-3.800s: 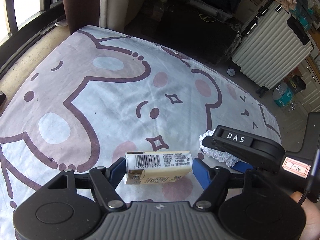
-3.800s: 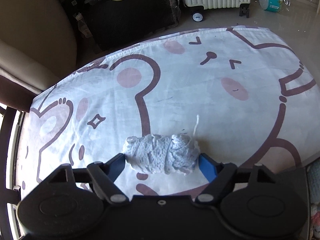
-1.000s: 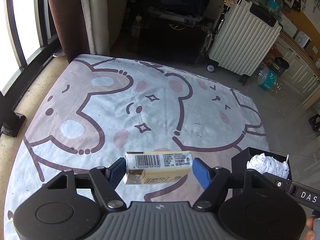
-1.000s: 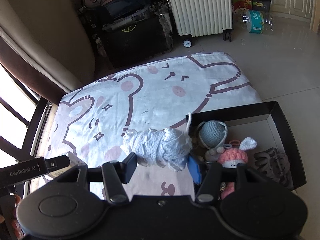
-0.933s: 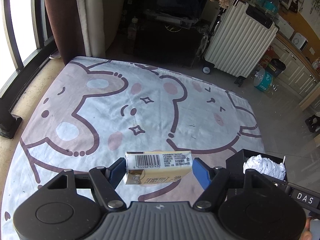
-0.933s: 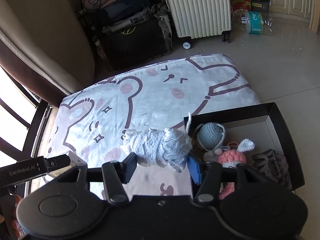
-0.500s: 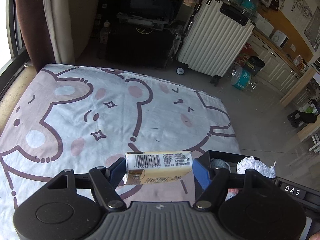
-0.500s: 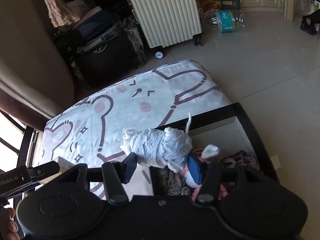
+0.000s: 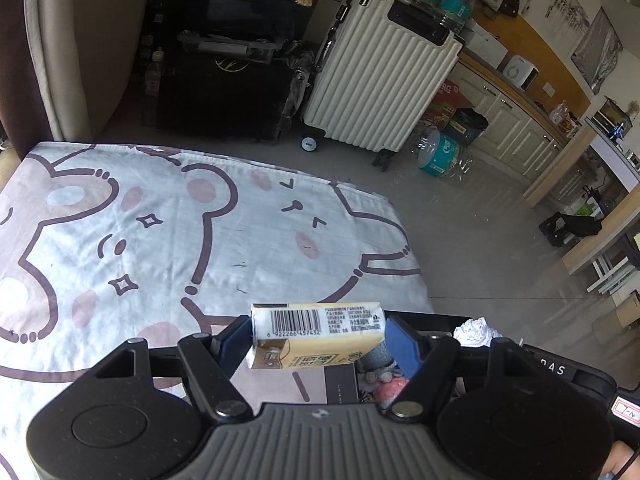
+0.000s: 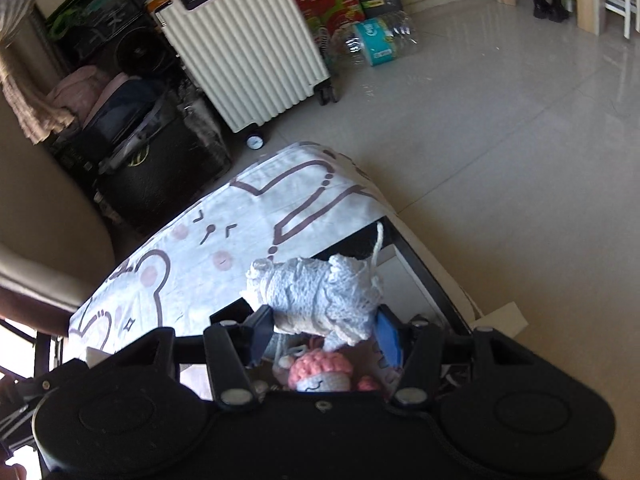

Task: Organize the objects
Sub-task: 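Lift the carton with the left gripper while the right gripper carries the foil bundle over the box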

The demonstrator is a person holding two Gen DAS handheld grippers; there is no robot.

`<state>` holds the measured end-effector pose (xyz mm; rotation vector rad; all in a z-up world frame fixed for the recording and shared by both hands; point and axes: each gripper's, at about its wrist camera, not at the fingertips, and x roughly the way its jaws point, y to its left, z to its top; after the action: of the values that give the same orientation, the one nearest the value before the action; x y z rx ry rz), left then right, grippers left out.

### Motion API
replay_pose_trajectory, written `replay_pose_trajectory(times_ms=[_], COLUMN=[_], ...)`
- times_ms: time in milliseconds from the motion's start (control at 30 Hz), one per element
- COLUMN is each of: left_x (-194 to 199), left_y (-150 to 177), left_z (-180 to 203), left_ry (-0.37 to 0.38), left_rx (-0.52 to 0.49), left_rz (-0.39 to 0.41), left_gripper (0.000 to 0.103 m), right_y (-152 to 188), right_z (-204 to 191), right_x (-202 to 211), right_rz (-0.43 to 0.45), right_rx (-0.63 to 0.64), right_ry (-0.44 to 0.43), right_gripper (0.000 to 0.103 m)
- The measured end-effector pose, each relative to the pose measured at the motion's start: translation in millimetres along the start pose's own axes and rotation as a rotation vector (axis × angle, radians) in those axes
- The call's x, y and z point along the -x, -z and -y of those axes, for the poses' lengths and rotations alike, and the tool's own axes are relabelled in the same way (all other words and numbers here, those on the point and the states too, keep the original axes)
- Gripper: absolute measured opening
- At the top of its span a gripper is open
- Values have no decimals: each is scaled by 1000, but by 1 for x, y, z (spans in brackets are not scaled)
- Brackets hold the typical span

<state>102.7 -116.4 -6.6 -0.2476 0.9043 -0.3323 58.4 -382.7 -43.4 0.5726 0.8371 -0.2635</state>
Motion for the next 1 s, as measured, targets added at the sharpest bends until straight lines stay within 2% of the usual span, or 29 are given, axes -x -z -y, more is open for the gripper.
replay_pose_trajectory(times_ms=[467, 600, 700, 800, 867, 1000], left_x=[-26, -35, -41, -47, -51, -55], left_y=[-6, -7, -7, -8, -8, -8], left_z=[14, 16, 16, 14, 14, 15], left_ry=[70, 81, 82, 82, 83, 91], left_rx=[-44, -57, -62, -62, -62, -62], left_rz=[-21, -33, -42, -52, -58, -66], left_gripper=[73, 73, 73, 73, 73, 73], right_y=[-6, -4, -3, -1, -1, -8], right_z=[24, 25, 25, 26, 27, 21], right_x=[-56, -71, -80, -91, -93, -83], right_rz=[-14, -14, -11, -36, -45, -18], right_rx=[-265, -311, -318, -320, -306, -222], right_ry=[37, 74, 109, 134, 117, 128], right_gripper=[56, 56, 57, 67, 73, 74])
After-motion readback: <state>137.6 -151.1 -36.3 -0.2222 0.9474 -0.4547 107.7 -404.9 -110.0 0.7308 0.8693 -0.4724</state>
